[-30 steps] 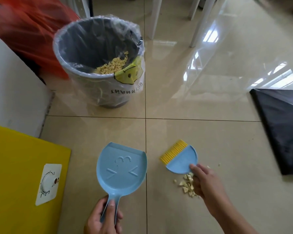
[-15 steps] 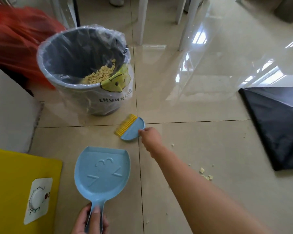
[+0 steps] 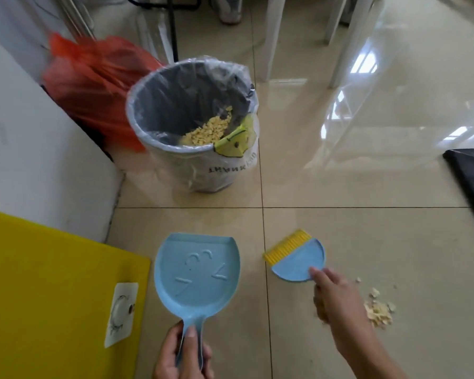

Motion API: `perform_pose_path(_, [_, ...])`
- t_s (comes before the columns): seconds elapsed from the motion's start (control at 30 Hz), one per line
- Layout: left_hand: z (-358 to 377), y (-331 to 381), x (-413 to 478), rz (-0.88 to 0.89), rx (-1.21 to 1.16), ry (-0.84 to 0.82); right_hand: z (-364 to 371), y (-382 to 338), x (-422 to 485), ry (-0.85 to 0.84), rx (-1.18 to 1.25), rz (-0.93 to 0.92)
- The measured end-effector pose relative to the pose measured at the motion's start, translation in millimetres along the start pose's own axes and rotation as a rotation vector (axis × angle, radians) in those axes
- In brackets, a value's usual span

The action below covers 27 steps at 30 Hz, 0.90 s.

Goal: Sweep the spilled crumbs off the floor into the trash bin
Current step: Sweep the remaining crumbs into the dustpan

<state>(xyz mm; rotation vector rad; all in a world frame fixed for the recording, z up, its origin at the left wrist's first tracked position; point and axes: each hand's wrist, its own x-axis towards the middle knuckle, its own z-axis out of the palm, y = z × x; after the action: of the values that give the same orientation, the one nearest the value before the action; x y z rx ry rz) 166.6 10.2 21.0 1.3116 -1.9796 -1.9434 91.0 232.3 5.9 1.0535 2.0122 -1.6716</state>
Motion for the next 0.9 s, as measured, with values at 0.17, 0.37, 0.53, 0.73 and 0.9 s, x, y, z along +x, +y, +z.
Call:
perform_pose_path(0.17, [-7,22,21,0.122,-0.075,0.151,159,-71,26,-0.315,-0.087,-0.195])
perform_pose_path(0.37, [-3,42,40,0.170,-0.097,0.144,247,-111,68,-0.530,-0.103,-0.087])
perform_pose_path(0.53, [2,42,66,0.149,0.016,-0.076,199,-89,89,-0.330,-0.279,-0.011])
perform_pose_path(0.73, [17,39,104,0.153,0.239,-0.363,44,-9,54,-0.068,-0.154,0.093])
perform_pose_path(0.9, [39,33,90,0.205,0.445,-0.542,-66,49,4,0.076,-0.059,0.247])
